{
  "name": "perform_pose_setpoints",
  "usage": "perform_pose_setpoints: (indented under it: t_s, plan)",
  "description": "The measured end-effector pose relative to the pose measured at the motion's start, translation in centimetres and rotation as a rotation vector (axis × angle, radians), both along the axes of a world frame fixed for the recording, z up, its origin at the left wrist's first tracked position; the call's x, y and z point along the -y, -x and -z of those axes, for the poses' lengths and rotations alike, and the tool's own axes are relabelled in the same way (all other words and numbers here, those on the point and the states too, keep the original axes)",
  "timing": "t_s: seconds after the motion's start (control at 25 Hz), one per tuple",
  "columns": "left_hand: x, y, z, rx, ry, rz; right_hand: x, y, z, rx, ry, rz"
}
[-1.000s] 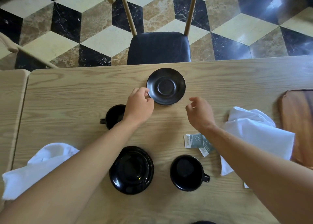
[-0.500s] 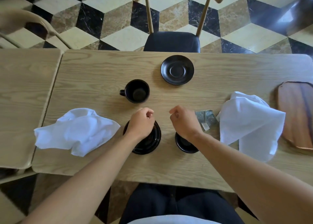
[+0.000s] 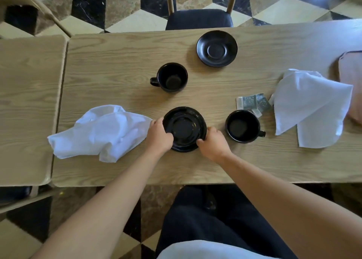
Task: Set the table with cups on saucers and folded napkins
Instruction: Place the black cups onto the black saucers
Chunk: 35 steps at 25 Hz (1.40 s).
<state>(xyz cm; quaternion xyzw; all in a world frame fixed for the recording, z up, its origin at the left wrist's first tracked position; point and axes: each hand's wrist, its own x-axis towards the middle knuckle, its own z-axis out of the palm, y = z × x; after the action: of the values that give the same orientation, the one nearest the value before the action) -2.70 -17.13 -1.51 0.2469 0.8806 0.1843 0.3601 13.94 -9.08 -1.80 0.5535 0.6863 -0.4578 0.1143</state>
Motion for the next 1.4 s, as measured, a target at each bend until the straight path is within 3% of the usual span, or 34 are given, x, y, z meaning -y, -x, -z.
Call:
perform_pose_setpoints:
  t_s: [0.24,0.64,0.8,1.4]
  plan:
    - [-0.1,0.2,0.7,0.042,-0.064,-0.123,0.5,-0.9,0.6,-0.174,0.175,0.321]
    - [2.2,-6.1,0.1,0.102,-0.016,-0.296,1.7,-8.3,0.2,-0.156,0.062,0.171]
    - [2.0,-8.5,0.3,0.201,0.007,-0.301,1.2,-11.0,0.5,-0.125,0.013,0.164]
    - [0.2,-11.2,1.1,0.251,0.006,-0.269,-1.1,-13.9,1.3,-0.090,-0.002,0.200]
